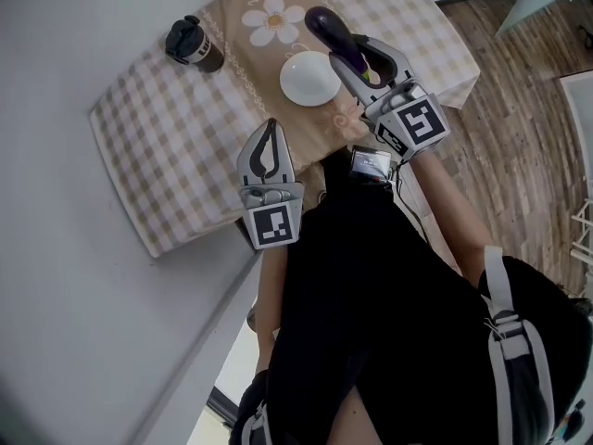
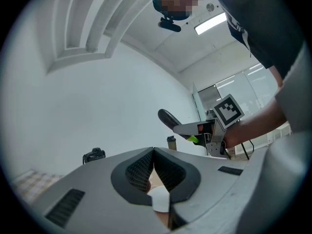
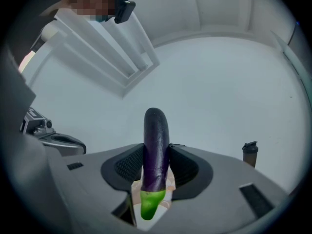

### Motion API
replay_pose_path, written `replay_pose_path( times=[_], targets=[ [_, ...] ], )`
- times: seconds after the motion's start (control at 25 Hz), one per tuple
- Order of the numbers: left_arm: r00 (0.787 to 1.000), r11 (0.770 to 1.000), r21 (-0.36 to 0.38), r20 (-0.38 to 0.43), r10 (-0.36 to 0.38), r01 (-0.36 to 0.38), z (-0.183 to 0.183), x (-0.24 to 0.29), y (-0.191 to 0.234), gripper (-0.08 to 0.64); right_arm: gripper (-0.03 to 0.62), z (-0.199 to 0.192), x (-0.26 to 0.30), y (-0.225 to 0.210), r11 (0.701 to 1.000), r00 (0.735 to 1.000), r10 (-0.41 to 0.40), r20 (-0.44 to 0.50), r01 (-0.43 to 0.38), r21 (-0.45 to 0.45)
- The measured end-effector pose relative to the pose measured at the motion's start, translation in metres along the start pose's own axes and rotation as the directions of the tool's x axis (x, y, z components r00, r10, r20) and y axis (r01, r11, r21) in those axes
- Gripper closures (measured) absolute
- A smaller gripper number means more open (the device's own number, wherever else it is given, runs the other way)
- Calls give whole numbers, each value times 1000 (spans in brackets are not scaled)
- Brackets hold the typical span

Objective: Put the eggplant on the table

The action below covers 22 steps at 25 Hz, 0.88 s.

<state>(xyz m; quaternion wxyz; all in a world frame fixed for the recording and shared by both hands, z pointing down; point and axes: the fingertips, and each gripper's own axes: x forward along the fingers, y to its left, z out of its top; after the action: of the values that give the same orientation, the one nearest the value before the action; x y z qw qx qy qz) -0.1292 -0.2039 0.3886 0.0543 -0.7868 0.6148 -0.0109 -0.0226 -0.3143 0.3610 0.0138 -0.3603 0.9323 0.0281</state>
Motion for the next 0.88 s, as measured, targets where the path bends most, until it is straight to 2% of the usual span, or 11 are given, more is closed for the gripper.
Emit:
replay_pose_path(
  times=[0.4, 0.88],
  targets=[
    [1000, 1000, -17, -24, -8, 8, -18, 6, 3, 571, 422, -45, 21, -4, 1000, 993, 16, -114, -16, -4],
    [999, 1000, -28, -49, 0, -2, -30, 10, 10, 571, 422, -100, 38, -4, 999, 970, 40, -240, -36, 24]
  ],
)
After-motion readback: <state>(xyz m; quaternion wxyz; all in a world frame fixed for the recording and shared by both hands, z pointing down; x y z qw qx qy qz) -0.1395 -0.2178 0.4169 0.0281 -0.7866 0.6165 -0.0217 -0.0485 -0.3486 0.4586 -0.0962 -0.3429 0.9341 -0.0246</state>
